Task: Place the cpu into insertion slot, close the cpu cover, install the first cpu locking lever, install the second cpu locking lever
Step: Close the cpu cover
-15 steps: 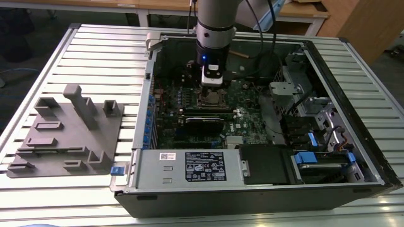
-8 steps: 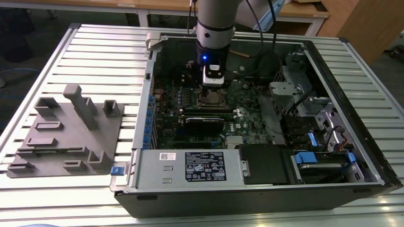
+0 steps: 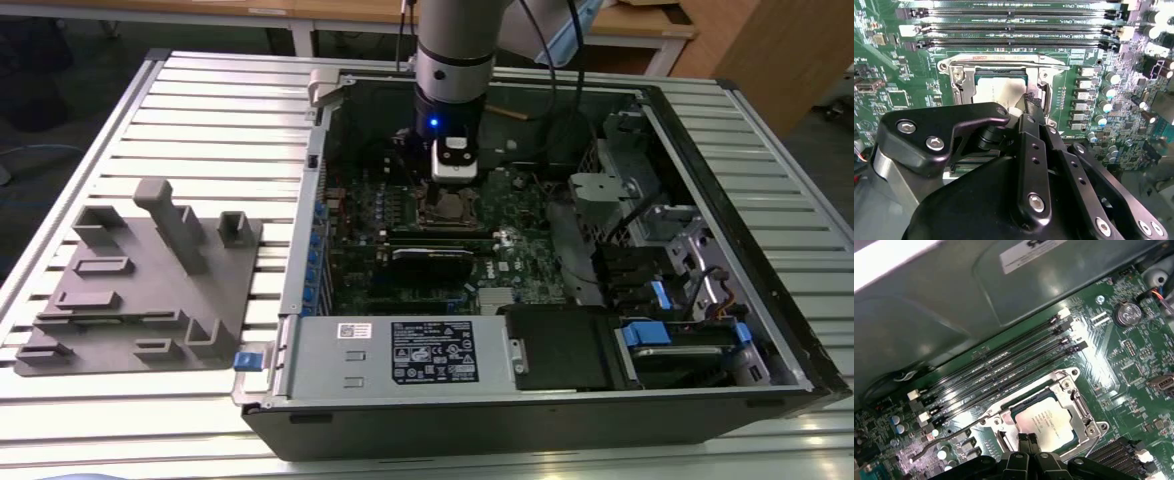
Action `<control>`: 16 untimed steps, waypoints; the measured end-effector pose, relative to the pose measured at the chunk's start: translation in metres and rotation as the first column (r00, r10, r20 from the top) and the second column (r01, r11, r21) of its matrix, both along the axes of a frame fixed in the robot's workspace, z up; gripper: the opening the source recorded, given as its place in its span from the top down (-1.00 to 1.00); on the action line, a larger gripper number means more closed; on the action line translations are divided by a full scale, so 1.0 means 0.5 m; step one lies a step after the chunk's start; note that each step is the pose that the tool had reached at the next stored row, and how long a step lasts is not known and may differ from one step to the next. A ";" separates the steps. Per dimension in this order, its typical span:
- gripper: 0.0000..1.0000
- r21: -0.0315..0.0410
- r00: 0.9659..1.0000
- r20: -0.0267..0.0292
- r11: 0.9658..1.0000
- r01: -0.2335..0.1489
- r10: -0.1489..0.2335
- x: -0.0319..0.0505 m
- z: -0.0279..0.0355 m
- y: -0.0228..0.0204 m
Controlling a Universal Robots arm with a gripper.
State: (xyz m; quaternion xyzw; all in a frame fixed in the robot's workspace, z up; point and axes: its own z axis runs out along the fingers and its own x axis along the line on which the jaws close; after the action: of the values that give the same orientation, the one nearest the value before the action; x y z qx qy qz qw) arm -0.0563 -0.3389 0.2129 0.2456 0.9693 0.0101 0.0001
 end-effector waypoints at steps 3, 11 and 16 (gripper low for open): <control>0.79 0.000 0.999 0.000 0.999 -0.043 0.043 0.000 0.000 0.0000; 0.79 0.000 0.988 0.000 0.988 -0.155 0.155 0.000 -0.001 0.0000; 0.79 0.000 0.987 0.000 0.987 -0.159 0.159 0.000 -0.001 0.0000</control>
State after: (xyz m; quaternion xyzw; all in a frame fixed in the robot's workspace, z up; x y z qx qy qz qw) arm -0.0563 -0.3389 0.2126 0.1677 0.9858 0.0101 -0.0007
